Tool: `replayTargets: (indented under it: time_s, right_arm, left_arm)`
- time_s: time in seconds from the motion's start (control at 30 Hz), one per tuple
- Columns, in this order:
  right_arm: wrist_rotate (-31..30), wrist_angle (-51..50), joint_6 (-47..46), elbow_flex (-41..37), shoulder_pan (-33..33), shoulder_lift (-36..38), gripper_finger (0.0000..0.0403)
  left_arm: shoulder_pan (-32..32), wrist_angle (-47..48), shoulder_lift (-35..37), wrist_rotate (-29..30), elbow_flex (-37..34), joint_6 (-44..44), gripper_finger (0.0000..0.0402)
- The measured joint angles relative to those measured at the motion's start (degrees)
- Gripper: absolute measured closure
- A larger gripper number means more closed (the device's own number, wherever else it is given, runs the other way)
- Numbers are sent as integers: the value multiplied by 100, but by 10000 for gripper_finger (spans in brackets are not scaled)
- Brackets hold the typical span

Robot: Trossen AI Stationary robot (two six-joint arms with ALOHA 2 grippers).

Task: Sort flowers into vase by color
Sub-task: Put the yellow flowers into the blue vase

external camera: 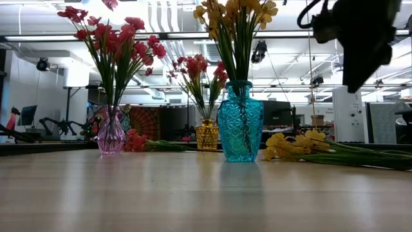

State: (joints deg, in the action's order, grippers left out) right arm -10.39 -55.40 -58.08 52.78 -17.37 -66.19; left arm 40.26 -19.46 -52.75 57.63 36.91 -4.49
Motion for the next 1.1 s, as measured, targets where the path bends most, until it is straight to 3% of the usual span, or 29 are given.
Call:
replayTargets:
  time_s: [0.27,0.5,0.67,0.83,1.1]
  right_arm:
    - [-13,1238,-240,-653,-354,-31,147]
    - [-13,1414,-663,-837,-382,-333,110]
    - [-14,1476,-901,-793,-415,-879,112]
    - [-11,1862,-805,-783,-415,-1372,119]
    - [-13,2307,-790,-752,-413,-1893,137]
  left_arm:
    - [302,39,-770,-13,426,59,240]
    - [657,592,-1256,35,1092,64,240]
    - [780,1178,-1594,91,1538,83,240]
    - [781,1663,-1874,725,1899,87,240]
    - [781,1896,-2060,1005,1974,101,240]
